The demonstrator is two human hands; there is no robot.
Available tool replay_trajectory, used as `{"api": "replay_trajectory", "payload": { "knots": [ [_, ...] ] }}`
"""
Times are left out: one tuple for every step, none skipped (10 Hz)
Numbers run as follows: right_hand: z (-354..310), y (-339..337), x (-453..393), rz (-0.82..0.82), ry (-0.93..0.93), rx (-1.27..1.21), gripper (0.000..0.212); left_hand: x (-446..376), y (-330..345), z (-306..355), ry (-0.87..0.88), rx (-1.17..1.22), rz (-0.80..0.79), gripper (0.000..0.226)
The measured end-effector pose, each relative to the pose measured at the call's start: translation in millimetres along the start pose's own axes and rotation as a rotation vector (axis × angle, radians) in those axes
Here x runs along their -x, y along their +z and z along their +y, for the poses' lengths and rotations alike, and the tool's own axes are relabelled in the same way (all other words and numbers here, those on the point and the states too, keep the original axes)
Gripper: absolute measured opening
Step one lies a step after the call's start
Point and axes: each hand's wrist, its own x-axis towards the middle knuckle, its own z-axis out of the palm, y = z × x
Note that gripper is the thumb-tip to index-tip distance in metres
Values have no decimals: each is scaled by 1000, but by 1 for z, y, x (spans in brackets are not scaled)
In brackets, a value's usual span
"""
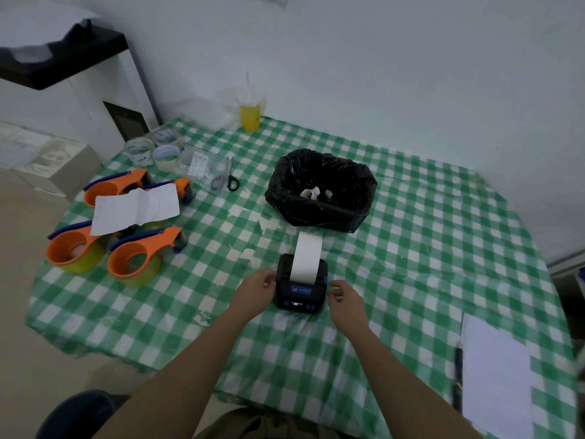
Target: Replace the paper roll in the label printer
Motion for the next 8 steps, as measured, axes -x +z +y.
{"api": "replay_trajectory", "payload": {
  "knots": [
    [-1, 0, -1, -6, 8, -16, 33, -1, 0, 1, 0, 4, -2, 30],
    [-3, -1, -1, -15, 18, -22, 33, -1, 0, 1, -4, 8, -2, 30],
    [-4, -1, -1, -13, 15, -37, 33, -2, 1, 0, -8, 7, 0, 30],
    [-6, -1, -1, -14, 18, -39, 33, -2, 0, 2, -11, 8, -7, 30],
    [-7, 0, -2, -10, 8, -36, 33, -4, 1, 0, -9, 3, 2, 29],
    [-8, 0, -1, -11, 9, -27, 33, -4, 1, 0, -21, -1, -3, 29],
    [-7, 0, -2, 8, 5, -55, 31, -8, 3, 1, -15, 9, 6, 29],
    [-8, -4, 0, 80, 36, -145, 29, -4, 6, 2, -33, 39, 42, 25]
  ]
}}
